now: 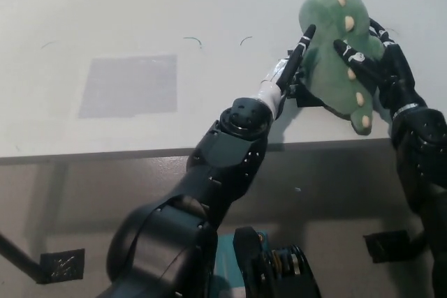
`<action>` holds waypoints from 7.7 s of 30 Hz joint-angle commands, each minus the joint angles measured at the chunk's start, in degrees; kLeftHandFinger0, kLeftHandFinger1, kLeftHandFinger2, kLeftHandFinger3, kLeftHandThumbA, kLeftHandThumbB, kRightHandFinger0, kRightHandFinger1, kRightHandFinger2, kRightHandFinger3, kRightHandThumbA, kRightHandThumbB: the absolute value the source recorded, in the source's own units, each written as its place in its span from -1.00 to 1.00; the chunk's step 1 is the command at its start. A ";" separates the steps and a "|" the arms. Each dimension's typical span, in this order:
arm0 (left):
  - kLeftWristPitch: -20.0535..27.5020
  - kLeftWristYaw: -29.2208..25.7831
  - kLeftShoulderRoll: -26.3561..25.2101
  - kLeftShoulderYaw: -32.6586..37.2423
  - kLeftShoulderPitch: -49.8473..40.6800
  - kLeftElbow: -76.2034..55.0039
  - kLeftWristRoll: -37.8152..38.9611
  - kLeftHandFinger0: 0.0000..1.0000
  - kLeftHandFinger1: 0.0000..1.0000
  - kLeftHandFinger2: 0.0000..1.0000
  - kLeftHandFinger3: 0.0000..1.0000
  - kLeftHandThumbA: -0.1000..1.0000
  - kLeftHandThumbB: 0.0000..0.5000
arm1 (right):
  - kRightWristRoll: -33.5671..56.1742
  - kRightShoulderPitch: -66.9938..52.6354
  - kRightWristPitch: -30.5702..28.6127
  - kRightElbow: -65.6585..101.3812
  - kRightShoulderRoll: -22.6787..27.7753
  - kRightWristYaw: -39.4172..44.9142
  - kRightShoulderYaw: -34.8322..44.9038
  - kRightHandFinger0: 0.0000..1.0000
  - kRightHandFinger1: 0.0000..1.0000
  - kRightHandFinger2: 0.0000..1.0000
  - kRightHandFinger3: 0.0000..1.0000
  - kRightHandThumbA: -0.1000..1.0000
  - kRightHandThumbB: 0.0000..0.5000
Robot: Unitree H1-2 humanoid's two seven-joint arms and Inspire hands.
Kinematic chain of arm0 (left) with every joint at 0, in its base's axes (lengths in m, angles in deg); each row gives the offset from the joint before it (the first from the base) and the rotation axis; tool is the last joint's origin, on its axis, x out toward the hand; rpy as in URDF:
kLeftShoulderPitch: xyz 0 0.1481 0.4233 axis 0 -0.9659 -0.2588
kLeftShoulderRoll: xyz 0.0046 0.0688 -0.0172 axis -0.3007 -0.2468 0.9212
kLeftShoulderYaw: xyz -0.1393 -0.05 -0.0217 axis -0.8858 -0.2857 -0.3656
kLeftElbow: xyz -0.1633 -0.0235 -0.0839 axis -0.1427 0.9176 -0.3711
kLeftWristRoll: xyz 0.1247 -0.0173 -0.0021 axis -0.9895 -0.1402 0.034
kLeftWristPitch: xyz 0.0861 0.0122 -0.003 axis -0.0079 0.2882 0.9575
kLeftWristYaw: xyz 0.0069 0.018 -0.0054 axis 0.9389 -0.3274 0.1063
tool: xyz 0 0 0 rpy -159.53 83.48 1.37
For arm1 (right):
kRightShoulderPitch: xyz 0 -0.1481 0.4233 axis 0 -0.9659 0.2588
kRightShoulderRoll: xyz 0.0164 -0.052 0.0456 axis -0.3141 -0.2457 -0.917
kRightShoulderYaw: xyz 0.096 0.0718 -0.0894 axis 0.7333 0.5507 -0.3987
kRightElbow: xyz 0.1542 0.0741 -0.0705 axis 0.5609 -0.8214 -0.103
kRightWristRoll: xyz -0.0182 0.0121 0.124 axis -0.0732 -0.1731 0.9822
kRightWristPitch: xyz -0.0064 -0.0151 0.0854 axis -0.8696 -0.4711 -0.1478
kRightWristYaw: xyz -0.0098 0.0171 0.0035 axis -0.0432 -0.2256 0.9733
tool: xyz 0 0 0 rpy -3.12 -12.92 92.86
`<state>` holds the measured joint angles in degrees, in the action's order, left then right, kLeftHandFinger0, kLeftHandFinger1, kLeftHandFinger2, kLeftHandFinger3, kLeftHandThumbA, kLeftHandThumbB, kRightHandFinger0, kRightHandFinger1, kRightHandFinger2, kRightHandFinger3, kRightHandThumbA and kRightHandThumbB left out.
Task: Use both hands to pick up a dinasour on the right side and move it to the left side
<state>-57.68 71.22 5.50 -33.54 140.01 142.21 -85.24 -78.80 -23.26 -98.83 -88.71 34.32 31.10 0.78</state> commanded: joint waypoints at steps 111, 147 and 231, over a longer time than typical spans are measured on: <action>-0.27 1.12 -10.89 -7.55 -22.15 -30.80 10.62 1.00 1.00 1.00 1.00 1.00 -0.59 | -6.51 10.30 -2.90 -12.46 -21.45 -6.59 -17.65 1.00 1.00 1.00 1.00 1.00 -0.56; -4.66 0.18 -17.78 -15.36 -25.56 -39.23 17.14 1.00 1.00 1.00 1.00 0.78 -0.74 | -11.03 19.76 1.94 -20.01 -28.70 -5.83 -20.86 1.00 1.00 1.00 1.00 1.00 -0.61; -3.71 5.34 -18.08 -8.35 -57.71 -88.21 12.31 1.00 1.00 1.00 1.00 1.00 0.00 | -3.87 -23.24 7.71 56.50 -2.88 5.13 -10.58 1.00 1.00 1.00 1.00 1.00 -1.00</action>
<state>-65.97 77.17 -13.64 -43.16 82.94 56.27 -70.75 -85.41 -45.92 -89.80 -35.27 30.02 35.19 -11.45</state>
